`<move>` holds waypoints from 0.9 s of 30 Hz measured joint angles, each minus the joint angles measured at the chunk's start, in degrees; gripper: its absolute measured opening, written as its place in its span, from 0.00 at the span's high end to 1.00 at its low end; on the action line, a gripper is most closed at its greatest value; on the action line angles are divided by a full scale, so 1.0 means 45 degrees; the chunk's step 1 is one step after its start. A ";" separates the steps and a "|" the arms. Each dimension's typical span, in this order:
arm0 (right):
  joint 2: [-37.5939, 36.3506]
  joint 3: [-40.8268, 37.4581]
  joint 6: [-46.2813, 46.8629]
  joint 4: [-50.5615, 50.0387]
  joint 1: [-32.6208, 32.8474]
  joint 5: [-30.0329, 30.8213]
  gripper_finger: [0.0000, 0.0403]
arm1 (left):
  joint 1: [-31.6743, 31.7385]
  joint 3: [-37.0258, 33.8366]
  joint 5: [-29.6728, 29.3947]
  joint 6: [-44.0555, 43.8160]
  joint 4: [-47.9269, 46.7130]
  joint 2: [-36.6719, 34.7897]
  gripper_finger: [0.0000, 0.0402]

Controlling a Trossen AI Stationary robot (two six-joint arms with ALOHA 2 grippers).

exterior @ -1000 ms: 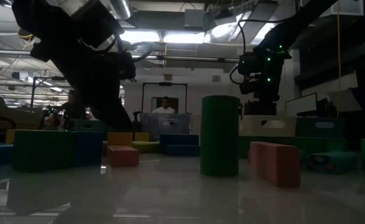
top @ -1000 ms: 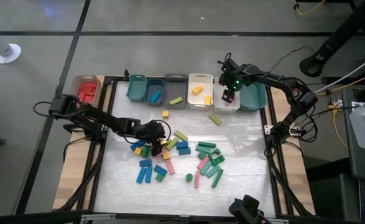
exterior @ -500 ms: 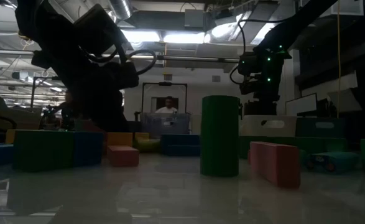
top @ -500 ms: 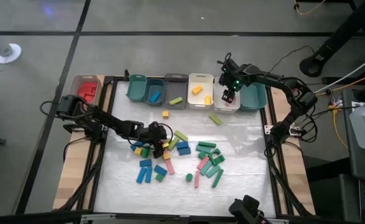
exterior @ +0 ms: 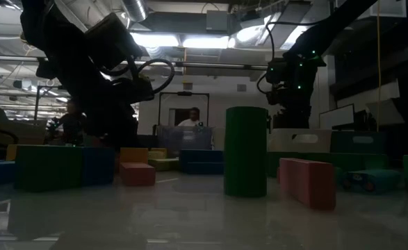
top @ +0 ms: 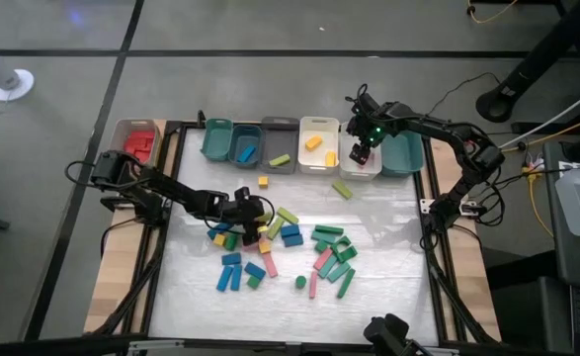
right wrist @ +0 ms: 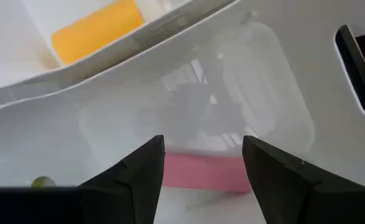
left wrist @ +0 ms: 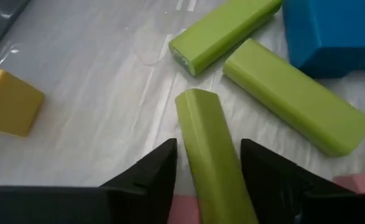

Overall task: Sort blocks
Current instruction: Put the light green block into the grey bin

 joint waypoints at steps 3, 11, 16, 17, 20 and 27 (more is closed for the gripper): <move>0.0000 0.0000 0.0000 0.0000 0.0005 -0.0076 0.46 | 0.0045 0.0000 0.0159 0.0231 0.0028 0.0000 0.70; -0.0328 0.0005 -0.0351 0.0019 0.0704 -0.0061 0.46 | 0.0057 -0.0048 0.0418 0.0238 0.0490 -0.0121 0.89; -0.1149 0.0010 -0.0376 0.0053 0.1517 0.0166 0.46 | 0.0302 -0.0036 0.0380 0.0243 0.0765 -0.0930 0.89; -0.1313 0.0010 -0.0367 0.0063 0.1715 0.0186 0.46 | 0.0399 -0.0034 0.0383 0.0283 0.0755 -0.1102 0.89; -0.1761 0.0015 -0.0325 0.0179 0.2392 0.0264 0.46 | 0.0843 -0.0037 0.0369 0.0701 0.1354 -0.1624 0.89; -0.1953 0.0019 -0.0311 0.0781 0.4389 0.0264 0.46 | 0.2755 -0.0019 0.0222 0.2804 0.4403 -0.1876 0.89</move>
